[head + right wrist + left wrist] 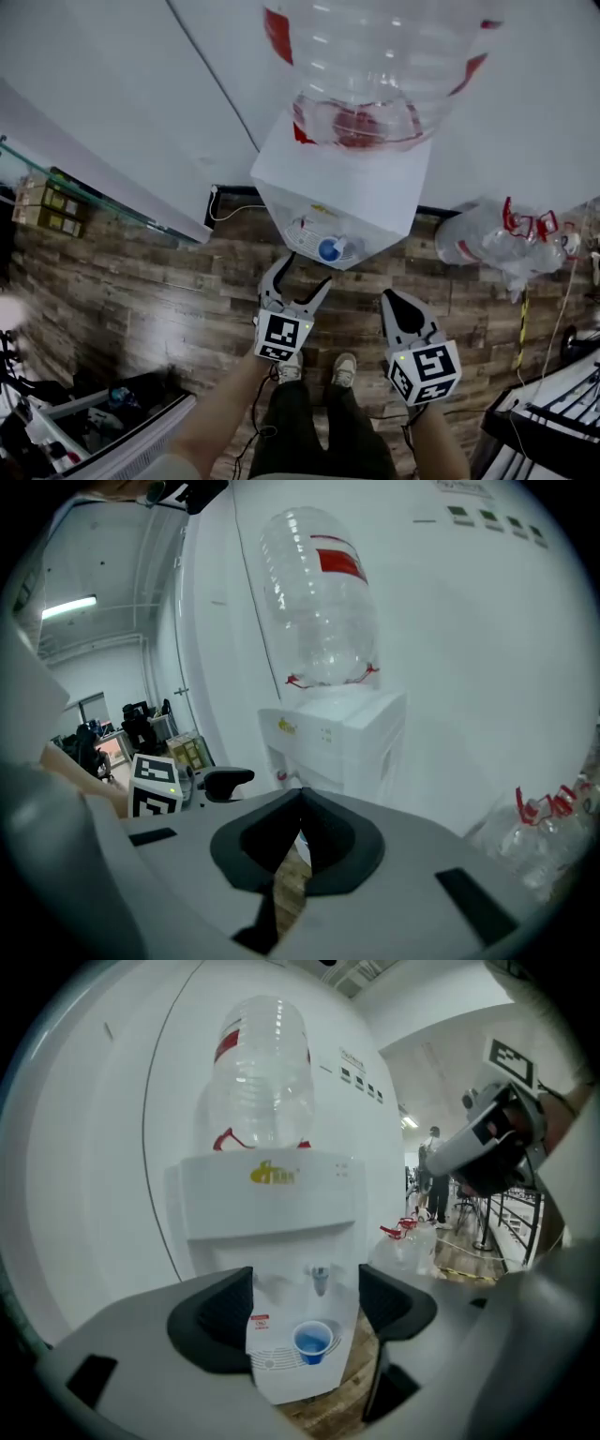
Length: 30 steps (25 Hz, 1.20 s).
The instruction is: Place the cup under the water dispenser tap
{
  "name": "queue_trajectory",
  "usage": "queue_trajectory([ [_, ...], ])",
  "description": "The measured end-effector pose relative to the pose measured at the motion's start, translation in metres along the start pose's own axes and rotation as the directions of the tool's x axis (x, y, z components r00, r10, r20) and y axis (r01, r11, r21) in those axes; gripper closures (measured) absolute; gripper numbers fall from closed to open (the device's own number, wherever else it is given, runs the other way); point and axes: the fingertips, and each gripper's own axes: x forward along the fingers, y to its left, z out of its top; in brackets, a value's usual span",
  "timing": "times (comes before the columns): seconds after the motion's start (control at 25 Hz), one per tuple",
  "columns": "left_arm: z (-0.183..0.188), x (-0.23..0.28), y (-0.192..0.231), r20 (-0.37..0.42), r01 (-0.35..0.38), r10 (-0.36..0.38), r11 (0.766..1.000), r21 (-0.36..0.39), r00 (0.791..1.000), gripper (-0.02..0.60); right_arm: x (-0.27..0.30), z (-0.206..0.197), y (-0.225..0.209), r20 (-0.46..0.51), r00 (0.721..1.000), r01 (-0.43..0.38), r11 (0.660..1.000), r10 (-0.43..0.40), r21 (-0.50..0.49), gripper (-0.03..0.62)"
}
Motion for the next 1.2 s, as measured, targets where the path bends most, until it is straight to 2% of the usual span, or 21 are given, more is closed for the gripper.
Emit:
queue_trajectory([
  [0.4, 0.143, -0.085, 0.014, 0.081, -0.021, 0.017, 0.999, 0.042, 0.997, 0.338, -0.077, 0.103, 0.024, 0.123, 0.992, 0.025, 0.998, -0.017, -0.063, 0.588],
  [0.64, 0.223, -0.142, 0.026, 0.147, -0.053, 0.045, 0.997, 0.051, 0.988, 0.370, -0.125, 0.164, 0.032, 0.205, 0.978, 0.051, 0.994, -0.030, -0.099, 0.588],
  [0.96, 0.299, -0.200, 0.026, 0.228, -0.082, 0.061, 0.993, 0.085, 0.972, 0.426, -0.187, 0.227, 0.048, 0.306, 0.952, 0.085, 0.982, -0.030, -0.169, 0.588],
  [1.2, 0.336, -0.228, 0.013, 0.277, -0.072, 0.042, 0.993, 0.097, 0.960, 0.491, -0.225, 0.247, 0.066, 0.335, 0.942, 0.080, 0.978, -0.010, -0.195, 0.588],
])
